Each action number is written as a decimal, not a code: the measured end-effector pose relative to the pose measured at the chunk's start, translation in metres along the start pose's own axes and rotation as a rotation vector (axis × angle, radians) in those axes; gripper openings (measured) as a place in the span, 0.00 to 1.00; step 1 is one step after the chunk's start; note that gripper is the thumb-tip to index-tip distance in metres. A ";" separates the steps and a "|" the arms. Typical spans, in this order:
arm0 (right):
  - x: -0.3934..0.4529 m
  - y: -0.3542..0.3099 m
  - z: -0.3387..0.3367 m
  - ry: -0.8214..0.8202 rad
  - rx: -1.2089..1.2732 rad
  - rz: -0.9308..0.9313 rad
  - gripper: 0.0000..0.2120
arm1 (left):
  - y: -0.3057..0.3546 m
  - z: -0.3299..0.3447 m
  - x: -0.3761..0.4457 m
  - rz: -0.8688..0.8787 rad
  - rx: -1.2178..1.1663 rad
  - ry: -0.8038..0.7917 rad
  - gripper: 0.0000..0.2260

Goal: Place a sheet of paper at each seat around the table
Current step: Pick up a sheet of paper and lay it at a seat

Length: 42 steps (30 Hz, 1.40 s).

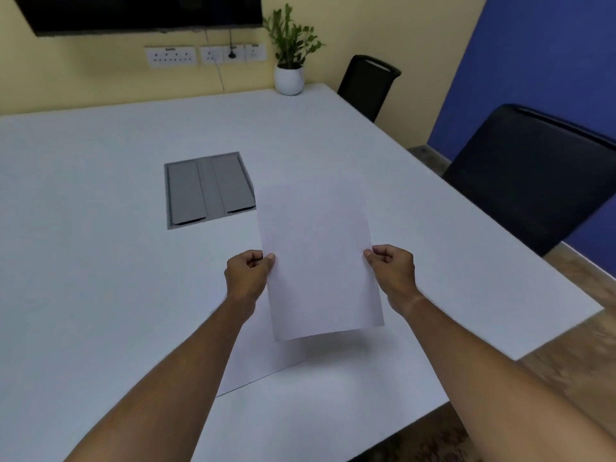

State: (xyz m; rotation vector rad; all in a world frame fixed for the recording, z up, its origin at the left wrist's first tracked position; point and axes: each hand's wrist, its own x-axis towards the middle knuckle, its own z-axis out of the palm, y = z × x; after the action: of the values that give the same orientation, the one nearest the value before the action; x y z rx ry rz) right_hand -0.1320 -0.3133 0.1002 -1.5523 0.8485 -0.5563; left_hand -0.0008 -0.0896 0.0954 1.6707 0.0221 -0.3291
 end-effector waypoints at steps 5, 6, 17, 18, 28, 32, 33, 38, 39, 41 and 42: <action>0.002 -0.005 -0.063 0.063 0.032 0.000 0.02 | 0.020 0.050 -0.028 0.034 -0.007 -0.079 0.03; 0.003 -0.006 -0.076 0.071 0.036 -0.002 0.02 | 0.024 0.061 -0.033 0.036 -0.011 -0.087 0.03; 0.035 -0.005 -0.238 0.061 0.065 -0.037 0.04 | 0.041 0.210 -0.104 0.058 -0.020 -0.055 0.03; 0.040 -0.006 -0.249 0.053 0.070 -0.038 0.04 | 0.042 0.221 -0.108 0.057 -0.026 -0.048 0.03; 0.103 0.006 -0.326 -0.002 0.195 0.091 0.05 | 0.051 0.305 -0.090 -0.016 -0.147 0.042 0.06; 0.136 0.022 -0.333 -0.089 0.391 0.212 0.08 | 0.047 0.347 -0.058 -0.069 -0.281 0.130 0.05; 0.146 0.025 -0.330 -0.103 0.429 0.227 0.08 | 0.046 0.359 -0.049 -0.080 -0.313 0.139 0.07; 0.203 0.022 -0.303 -0.190 0.483 0.252 0.08 | 0.045 0.410 -0.010 -0.123 -0.436 0.175 0.11; 0.215 0.022 -0.297 -0.203 0.477 0.248 0.07 | 0.047 0.417 -0.003 -0.122 -0.455 0.170 0.11; 0.236 0.021 -0.291 -0.210 0.481 0.238 0.06 | 0.050 0.427 0.010 -0.110 -0.478 0.139 0.09; 0.247 0.020 -0.291 -0.210 0.480 0.241 0.07 | 0.052 0.429 0.016 -0.104 -0.481 0.120 0.09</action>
State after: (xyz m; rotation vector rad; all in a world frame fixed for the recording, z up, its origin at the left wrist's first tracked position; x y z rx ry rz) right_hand -0.2048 -0.6883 0.0990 -1.0322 0.6684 -0.3777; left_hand -0.0617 -0.5179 0.1034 1.2109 0.2592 -0.2752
